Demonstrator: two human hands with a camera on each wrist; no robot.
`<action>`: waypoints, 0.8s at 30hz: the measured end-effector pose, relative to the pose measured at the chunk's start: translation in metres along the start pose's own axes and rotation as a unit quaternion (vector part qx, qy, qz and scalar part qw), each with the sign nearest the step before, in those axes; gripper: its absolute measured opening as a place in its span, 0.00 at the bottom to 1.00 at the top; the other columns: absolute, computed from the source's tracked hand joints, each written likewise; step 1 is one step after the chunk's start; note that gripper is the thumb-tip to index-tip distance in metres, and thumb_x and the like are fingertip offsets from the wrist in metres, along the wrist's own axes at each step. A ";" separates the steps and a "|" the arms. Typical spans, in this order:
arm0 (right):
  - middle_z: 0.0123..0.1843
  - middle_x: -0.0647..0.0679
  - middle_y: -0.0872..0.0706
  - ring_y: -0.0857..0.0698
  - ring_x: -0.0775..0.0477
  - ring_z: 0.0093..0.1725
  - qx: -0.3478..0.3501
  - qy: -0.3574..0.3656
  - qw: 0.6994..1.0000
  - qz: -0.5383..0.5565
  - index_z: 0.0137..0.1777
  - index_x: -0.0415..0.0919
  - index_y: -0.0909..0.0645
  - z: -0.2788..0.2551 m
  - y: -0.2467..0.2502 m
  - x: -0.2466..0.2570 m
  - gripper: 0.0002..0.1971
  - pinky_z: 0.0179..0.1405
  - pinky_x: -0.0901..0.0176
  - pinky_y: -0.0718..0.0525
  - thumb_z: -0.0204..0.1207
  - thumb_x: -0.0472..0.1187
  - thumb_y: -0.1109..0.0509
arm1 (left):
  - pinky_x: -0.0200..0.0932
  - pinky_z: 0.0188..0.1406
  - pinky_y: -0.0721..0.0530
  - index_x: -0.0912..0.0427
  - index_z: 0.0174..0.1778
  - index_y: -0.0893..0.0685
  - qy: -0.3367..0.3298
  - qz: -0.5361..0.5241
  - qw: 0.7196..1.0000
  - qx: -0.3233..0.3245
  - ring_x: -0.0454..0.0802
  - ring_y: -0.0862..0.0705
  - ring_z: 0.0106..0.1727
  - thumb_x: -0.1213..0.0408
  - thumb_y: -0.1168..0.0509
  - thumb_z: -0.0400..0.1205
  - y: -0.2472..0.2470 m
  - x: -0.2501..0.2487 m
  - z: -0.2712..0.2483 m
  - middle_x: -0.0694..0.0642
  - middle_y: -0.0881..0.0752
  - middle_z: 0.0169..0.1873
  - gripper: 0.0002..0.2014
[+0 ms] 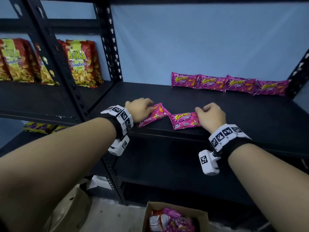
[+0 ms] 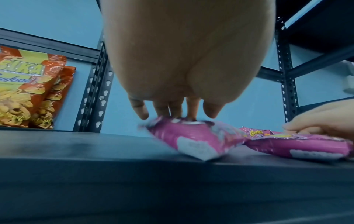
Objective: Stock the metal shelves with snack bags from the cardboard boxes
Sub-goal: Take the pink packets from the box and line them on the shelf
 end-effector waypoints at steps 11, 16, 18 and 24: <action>0.85 0.51 0.29 0.39 0.46 0.87 0.170 0.272 0.916 -0.239 0.81 0.52 0.25 -0.017 -0.037 0.037 0.23 0.83 0.40 0.37 0.91 0.56 0.46 | 0.66 0.87 0.44 0.31 0.88 0.44 -0.014 0.023 0.996 0.089 0.53 0.47 0.91 0.36 0.55 0.90 -0.035 -0.011 0.006 0.48 0.42 0.90 0.27; 0.88 0.53 0.32 0.39 0.47 0.88 0.212 0.267 0.895 -0.287 0.87 0.58 0.36 -0.017 -0.047 0.025 0.27 0.86 0.38 0.42 0.92 0.60 0.60 | 0.66 0.84 0.38 0.30 0.88 0.50 -0.013 0.037 0.995 0.088 0.56 0.41 0.89 0.35 0.60 0.90 -0.040 -0.009 0.003 0.50 0.40 0.89 0.28; 0.90 0.50 0.36 0.42 0.45 0.89 0.233 0.253 0.889 -0.302 0.89 0.58 0.41 -0.015 -0.048 0.026 0.29 0.87 0.38 0.45 0.91 0.62 0.62 | 0.66 0.84 0.38 0.30 0.89 0.52 -0.020 0.046 0.995 0.085 0.57 0.40 0.88 0.35 0.60 0.90 -0.040 -0.010 0.003 0.52 0.39 0.89 0.29; 0.90 0.48 0.39 0.45 0.43 0.89 0.323 0.215 0.870 -0.304 0.91 0.52 0.44 -0.008 -0.032 0.043 0.35 0.86 0.39 0.38 0.87 0.66 0.47 | 0.60 0.79 0.28 0.53 0.88 0.38 0.026 0.015 0.990 0.134 0.61 0.30 0.81 0.33 0.40 0.83 -0.021 0.001 0.012 0.61 0.31 0.80 0.41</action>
Point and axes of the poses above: each hand's wrist, its own z-axis towards the middle knuckle, its own y-axis out of the back of the hand, x = y × z, the point moved 5 cm from there along z, towards the middle knuckle
